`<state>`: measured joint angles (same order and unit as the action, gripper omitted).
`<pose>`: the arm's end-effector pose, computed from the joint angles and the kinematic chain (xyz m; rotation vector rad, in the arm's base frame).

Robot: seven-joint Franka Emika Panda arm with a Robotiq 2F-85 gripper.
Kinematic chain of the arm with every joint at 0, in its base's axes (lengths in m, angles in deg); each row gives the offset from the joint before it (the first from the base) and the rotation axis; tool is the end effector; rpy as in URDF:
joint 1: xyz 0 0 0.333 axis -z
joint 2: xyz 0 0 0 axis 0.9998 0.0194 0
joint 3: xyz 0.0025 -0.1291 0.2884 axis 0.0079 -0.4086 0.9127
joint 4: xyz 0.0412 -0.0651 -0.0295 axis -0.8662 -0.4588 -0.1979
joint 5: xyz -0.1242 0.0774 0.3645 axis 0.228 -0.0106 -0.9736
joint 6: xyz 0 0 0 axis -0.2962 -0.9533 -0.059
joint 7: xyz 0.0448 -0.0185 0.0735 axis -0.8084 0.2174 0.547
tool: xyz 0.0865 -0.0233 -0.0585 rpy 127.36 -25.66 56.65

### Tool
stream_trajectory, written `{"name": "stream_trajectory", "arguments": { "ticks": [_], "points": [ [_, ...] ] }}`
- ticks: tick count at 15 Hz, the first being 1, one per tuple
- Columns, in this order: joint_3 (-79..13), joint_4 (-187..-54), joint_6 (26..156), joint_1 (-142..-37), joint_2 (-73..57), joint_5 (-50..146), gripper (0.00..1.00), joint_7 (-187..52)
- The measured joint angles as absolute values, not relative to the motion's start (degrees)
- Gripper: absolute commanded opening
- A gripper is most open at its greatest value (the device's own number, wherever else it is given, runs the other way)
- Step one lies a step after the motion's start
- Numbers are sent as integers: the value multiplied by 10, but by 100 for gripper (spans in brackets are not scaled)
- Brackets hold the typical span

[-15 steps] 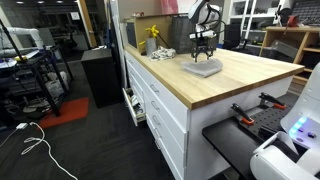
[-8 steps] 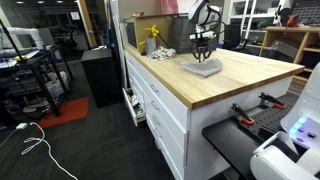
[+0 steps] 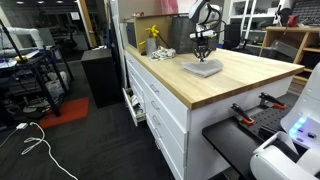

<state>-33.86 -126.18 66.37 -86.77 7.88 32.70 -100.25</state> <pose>0.6295 -0.0582 0.2441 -2.7532 1.2964 0.5612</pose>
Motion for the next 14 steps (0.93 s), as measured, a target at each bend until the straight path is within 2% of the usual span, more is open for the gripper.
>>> {"name": "stream_trajectory", "arguments": {
  "ticks": [14],
  "points": [
    [-371,-1255,731,-882,40,407,1,-1018]
  ]
}}
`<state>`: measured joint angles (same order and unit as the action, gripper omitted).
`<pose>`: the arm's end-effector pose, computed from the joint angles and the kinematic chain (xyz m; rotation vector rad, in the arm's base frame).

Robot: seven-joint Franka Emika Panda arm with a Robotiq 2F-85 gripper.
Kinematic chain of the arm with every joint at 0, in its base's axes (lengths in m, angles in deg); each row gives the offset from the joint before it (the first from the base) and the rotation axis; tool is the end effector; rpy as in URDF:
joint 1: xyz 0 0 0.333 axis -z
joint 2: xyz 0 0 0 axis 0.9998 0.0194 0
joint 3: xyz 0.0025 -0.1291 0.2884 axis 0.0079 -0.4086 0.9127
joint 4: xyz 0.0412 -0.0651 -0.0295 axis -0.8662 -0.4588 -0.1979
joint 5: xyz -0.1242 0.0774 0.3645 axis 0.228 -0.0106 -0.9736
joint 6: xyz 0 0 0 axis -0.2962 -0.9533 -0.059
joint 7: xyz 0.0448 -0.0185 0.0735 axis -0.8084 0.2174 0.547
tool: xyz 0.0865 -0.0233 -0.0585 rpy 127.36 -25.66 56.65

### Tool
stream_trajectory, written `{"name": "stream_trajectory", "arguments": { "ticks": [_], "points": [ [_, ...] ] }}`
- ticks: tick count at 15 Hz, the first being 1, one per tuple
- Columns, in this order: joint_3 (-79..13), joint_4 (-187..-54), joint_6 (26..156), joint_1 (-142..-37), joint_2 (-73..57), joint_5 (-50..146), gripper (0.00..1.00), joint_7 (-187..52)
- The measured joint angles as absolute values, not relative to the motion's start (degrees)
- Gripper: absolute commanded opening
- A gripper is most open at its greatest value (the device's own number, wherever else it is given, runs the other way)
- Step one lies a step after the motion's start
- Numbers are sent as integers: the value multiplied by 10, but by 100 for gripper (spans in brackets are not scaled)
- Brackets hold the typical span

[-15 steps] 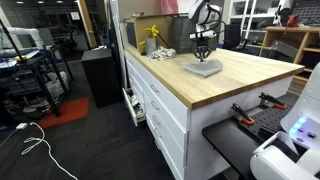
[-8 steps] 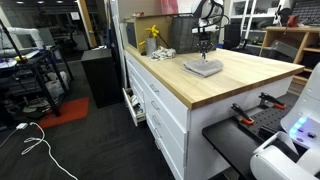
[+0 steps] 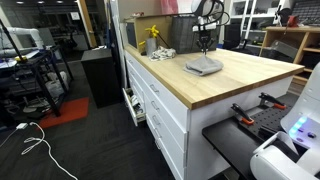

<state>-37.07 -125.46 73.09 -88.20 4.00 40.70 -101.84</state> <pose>0.6479 -0.0872 0.3007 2.8132 -1.2930 -0.2109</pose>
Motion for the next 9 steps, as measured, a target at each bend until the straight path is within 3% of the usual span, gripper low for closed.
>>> {"name": "stream_trajectory", "arguments": {
  "ticks": [2,3,4,9],
  "points": [
    [-371,-1252,747,-890,40,430,1,-1019],
    [-371,-1251,754,-894,40,439,30,-1019],
    [-371,-1250,760,-897,40,446,32,-1019],
    [-370,-1250,772,-906,39,450,67,-1015]
  ]
}}
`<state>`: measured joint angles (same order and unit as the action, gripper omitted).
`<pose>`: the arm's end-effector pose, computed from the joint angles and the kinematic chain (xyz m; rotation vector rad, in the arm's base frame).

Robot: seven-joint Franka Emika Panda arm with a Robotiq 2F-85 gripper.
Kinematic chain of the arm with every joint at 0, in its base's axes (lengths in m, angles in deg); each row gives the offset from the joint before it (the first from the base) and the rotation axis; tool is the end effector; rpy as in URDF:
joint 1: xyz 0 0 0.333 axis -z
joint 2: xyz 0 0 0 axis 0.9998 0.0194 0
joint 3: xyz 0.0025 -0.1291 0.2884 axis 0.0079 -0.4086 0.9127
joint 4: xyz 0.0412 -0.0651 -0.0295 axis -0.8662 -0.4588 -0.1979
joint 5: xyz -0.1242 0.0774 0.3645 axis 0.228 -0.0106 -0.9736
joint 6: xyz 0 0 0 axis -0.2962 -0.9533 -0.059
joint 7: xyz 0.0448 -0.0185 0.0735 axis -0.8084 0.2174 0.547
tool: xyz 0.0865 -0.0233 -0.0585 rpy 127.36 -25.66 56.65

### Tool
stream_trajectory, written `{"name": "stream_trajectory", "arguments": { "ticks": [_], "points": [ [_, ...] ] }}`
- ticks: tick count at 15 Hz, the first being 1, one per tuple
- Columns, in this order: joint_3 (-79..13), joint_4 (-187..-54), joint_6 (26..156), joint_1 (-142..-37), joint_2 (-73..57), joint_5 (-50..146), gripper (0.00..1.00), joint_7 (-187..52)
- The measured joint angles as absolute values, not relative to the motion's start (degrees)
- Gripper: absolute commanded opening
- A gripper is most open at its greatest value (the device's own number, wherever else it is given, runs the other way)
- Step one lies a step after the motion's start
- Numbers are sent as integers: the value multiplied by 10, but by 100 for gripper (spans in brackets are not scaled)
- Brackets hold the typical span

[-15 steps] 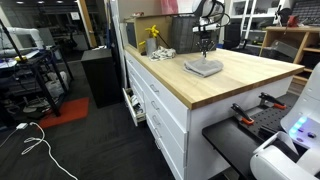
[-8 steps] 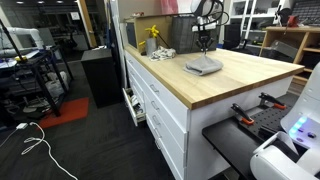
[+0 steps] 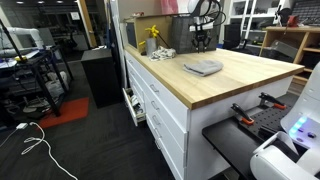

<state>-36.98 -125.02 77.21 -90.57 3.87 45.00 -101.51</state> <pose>0.6610 -0.0640 0.3112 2.8373 -1.1524 -0.0617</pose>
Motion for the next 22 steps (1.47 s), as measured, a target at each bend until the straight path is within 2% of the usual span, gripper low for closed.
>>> {"name": "stream_trajectory", "arguments": {
  "ticks": [4,5,22],
  "points": [
    [-370,-1253,772,-905,28,450,97,-1015],
    [-370,-1257,772,-904,22,450,100,-1010],
    [-340,-1401,811,-901,-118,448,100,-834]
  ]
}}
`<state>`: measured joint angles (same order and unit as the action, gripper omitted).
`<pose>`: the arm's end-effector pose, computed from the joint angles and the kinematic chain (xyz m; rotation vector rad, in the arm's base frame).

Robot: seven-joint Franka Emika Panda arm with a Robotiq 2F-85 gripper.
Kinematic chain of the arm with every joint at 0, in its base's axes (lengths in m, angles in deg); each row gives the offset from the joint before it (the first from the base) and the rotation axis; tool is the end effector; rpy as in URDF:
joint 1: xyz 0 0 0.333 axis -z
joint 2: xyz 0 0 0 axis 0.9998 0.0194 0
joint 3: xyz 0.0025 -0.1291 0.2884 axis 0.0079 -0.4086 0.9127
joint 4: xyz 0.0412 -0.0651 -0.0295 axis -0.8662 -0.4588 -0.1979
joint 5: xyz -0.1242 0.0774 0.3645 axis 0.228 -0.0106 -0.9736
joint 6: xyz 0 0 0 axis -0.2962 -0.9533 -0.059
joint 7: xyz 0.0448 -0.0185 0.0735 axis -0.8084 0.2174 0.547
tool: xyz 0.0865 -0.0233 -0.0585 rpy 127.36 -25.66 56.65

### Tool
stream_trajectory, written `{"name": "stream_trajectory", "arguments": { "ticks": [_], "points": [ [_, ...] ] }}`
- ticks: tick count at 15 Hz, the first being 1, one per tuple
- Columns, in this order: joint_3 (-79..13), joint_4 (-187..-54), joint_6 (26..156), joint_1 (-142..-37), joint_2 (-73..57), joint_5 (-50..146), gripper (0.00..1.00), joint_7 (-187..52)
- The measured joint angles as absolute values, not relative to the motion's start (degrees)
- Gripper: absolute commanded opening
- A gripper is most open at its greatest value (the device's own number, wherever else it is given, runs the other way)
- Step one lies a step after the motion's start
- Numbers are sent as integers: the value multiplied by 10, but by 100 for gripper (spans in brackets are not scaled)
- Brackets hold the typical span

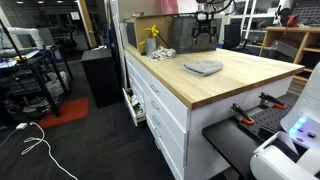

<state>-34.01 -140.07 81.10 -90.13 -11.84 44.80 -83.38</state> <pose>0.5999 -0.0378 0.3707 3.0592 -0.6602 0.0266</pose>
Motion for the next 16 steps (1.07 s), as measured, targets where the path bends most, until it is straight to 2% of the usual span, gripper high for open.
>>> {"name": "stream_trajectory", "arguments": {
  "ticks": [16],
  "points": [
    [-331,-1407,659,-891,-242,442,100,-688]
  ]
}}
